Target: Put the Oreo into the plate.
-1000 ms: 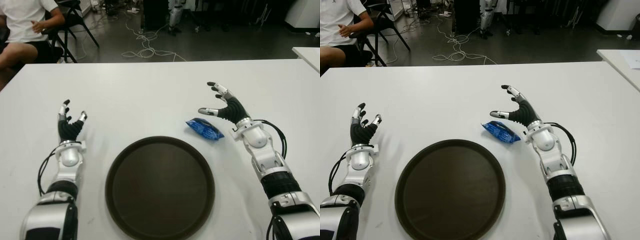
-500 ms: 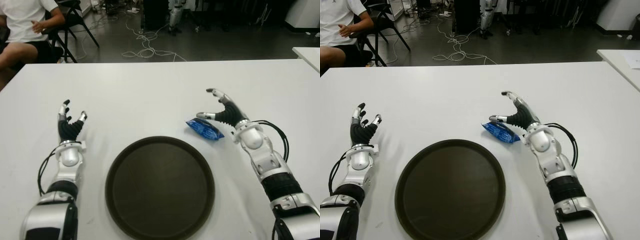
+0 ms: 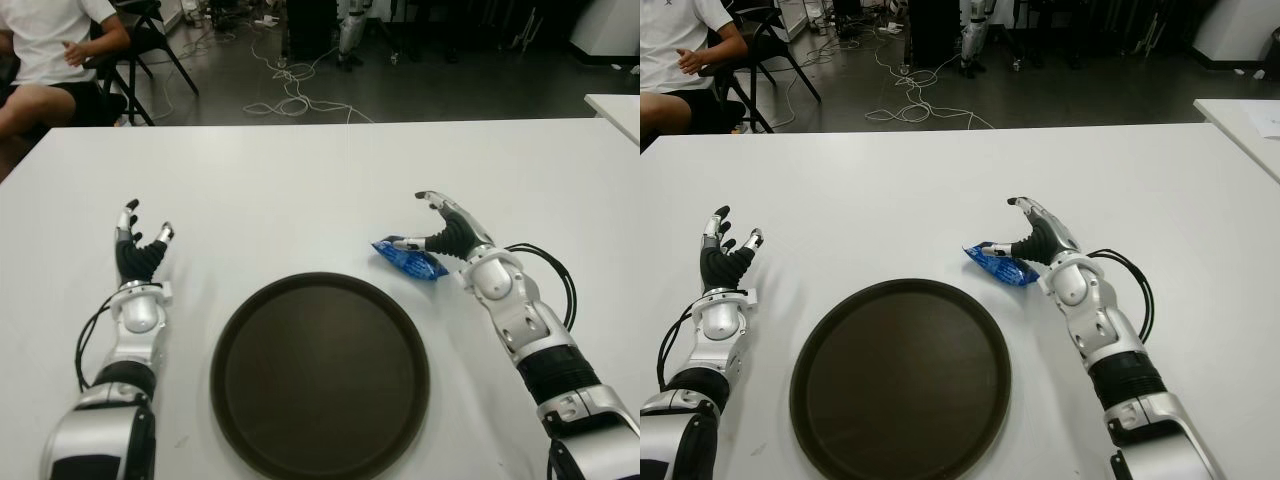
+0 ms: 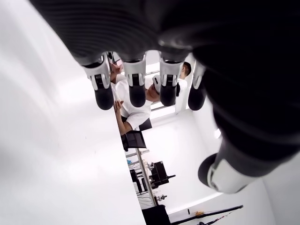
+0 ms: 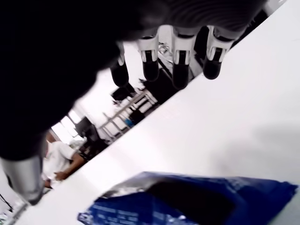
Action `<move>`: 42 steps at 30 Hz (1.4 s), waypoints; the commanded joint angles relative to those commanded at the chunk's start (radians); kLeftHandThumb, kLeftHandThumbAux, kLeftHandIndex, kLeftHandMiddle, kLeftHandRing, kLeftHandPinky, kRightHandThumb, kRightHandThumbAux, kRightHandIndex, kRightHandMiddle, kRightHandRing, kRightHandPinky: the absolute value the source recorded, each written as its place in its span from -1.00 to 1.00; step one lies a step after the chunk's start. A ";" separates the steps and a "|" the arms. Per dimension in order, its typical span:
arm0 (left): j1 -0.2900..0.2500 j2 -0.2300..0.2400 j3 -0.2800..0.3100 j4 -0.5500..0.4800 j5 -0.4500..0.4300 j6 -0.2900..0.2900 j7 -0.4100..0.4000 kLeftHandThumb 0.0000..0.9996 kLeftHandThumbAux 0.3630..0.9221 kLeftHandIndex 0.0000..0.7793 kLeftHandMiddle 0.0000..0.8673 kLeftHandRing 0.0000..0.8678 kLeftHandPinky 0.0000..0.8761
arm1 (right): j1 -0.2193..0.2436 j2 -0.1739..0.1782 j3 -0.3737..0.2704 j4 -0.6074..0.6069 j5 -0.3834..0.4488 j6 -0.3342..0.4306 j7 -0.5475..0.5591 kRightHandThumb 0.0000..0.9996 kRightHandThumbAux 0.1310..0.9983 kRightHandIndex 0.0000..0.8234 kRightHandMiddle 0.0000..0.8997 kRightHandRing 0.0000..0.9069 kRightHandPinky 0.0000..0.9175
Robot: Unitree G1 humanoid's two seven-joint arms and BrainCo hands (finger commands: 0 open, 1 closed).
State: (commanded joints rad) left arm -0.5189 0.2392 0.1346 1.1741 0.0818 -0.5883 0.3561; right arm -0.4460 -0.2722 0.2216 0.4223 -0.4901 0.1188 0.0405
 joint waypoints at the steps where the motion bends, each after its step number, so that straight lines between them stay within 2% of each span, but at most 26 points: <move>1: 0.000 0.000 0.000 0.000 -0.001 0.000 -0.001 -1.00 0.32 -0.89 -0.88 -0.91 -0.95 | 0.000 0.000 0.002 -0.004 -0.002 0.007 0.001 -1.00 0.11 -0.87 -0.81 -0.74 -0.73; 7: -0.001 0.001 -0.001 0.001 0.001 0.004 0.001 -1.00 0.28 -0.88 -0.87 -0.92 -0.97 | -0.001 0.003 0.017 -0.022 -0.013 0.048 0.011 -1.00 0.17 -0.89 -0.81 -0.74 -0.67; 14: -0.002 0.003 -0.002 0.003 0.003 0.007 -0.002 -1.00 0.22 -0.89 -0.89 -0.94 -0.99 | 0.010 0.000 0.034 -0.096 -0.030 0.127 0.050 -1.00 0.28 -0.90 -0.85 -0.81 -0.80; 24: 0.000 0.002 -0.001 0.002 0.008 0.003 0.003 -1.00 0.30 -0.90 -0.90 -0.95 -0.99 | 0.020 0.003 0.031 -0.108 -0.016 0.116 0.031 -1.00 0.32 -0.89 -0.85 -0.81 -0.80; 42: 0.000 -0.001 0.001 -0.001 0.007 0.004 0.009 -1.00 0.32 -0.90 -0.89 -0.93 -0.98 | 0.016 0.005 0.055 -0.117 -0.050 0.172 0.024 -1.00 0.29 -0.94 -0.94 -0.91 -0.93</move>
State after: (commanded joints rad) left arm -0.5189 0.2378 0.1352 1.1736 0.0886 -0.5841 0.3653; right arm -0.4301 -0.2674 0.2763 0.3057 -0.5397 0.2903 0.0641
